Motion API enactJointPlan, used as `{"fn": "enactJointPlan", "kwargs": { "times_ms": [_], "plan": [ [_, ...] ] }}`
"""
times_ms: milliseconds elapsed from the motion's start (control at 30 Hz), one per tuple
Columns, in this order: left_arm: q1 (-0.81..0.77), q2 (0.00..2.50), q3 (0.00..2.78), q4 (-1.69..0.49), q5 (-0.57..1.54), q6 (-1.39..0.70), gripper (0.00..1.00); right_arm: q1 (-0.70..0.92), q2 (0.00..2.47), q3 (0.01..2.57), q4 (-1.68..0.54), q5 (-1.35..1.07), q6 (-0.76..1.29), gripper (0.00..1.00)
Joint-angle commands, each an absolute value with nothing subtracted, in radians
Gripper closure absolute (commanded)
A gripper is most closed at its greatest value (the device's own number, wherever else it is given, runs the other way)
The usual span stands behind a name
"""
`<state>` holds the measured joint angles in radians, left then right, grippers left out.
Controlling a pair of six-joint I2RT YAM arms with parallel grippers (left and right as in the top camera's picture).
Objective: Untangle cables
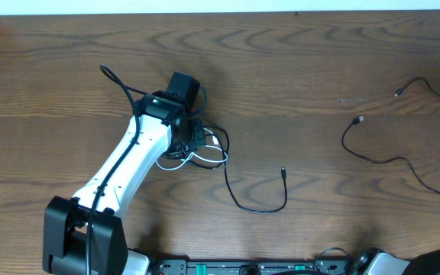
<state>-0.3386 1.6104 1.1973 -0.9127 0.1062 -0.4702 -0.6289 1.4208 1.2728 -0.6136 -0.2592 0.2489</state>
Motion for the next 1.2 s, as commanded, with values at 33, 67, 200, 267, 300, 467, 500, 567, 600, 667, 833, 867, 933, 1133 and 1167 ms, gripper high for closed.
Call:
{"fn": "enactJointPlan", "kwargs": {
  "times_ms": [33, 67, 200, 267, 300, 467, 500, 567, 600, 667, 833, 867, 933, 1133, 1167],
  "plan": [
    [-0.342, 1.616, 1.195, -0.915, 0.120, -0.457, 0.92, -0.459, 1.532, 1.248, -0.665, -0.295, -0.055, 0.51],
    [-0.342, 1.616, 1.195, -0.915, 0.120, -0.458, 0.92, -0.432, 1.553, 1.248, -0.673, -0.295, -0.085, 0.50],
    [-0.342, 1.616, 1.195, -0.915, 0.120, -0.457, 0.92, -0.321, 1.649, 1.248, -0.698, -0.294, -0.149, 0.50],
    [-0.342, 1.616, 1.195, -0.915, 0.120, -0.457, 0.92, -0.278, 1.690, 1.248, -0.709, -0.283, -0.149, 0.49],
    [-0.342, 1.616, 1.195, -0.915, 0.120, -0.457, 0.92, -0.261, 1.708, 1.248, -0.712, -0.270, -0.148, 0.48],
    [-0.342, 1.616, 1.195, -0.914, 0.120, -0.457, 0.93, -0.188, 1.795, 1.248, -0.733, -0.111, -0.096, 0.50],
    [-0.342, 1.616, 1.195, -0.914, 0.120, -0.457, 0.92, -0.178, 1.811, 1.248, -0.733, -0.077, -0.058, 0.49],
    [-0.342, 1.616, 1.195, -0.914, 0.120, -0.457, 0.92, -0.159, 1.840, 1.248, -0.733, -0.033, 0.023, 0.52],
    [-0.342, 1.616, 1.195, -0.914, 0.120, -0.458, 0.92, -0.147, 1.861, 1.248, -0.729, -0.025, 0.074, 0.53],
    [-0.342, 1.616, 1.195, -0.915, 0.120, -0.458, 0.92, -0.133, 1.885, 1.248, -0.717, -0.025, 0.148, 0.58],
    [-0.342, 1.616, 1.195, -0.916, 0.121, -0.458, 0.92, -0.094, 1.926, 1.248, -0.681, 0.003, 0.300, 0.61],
    [-0.342, 1.616, 1.195, -0.916, 0.121, -0.458, 0.92, -0.083, 1.931, 1.248, -0.675, 0.019, 0.326, 0.61],
    [-0.342, 1.616, 1.195, -0.916, 0.121, -0.458, 0.92, -0.062, 1.939, 1.248, -0.670, 0.066, 0.366, 0.60],
    [-0.342, 1.616, 1.195, -0.916, 0.120, -0.457, 0.92, -0.012, 1.947, 1.248, -0.666, 0.201, 0.445, 0.63],
    [-0.342, 1.616, 1.195, -0.916, 0.120, -0.457, 0.92, -0.009, 1.947, 1.248, -0.669, 0.213, 0.456, 0.63]
  ]
}}
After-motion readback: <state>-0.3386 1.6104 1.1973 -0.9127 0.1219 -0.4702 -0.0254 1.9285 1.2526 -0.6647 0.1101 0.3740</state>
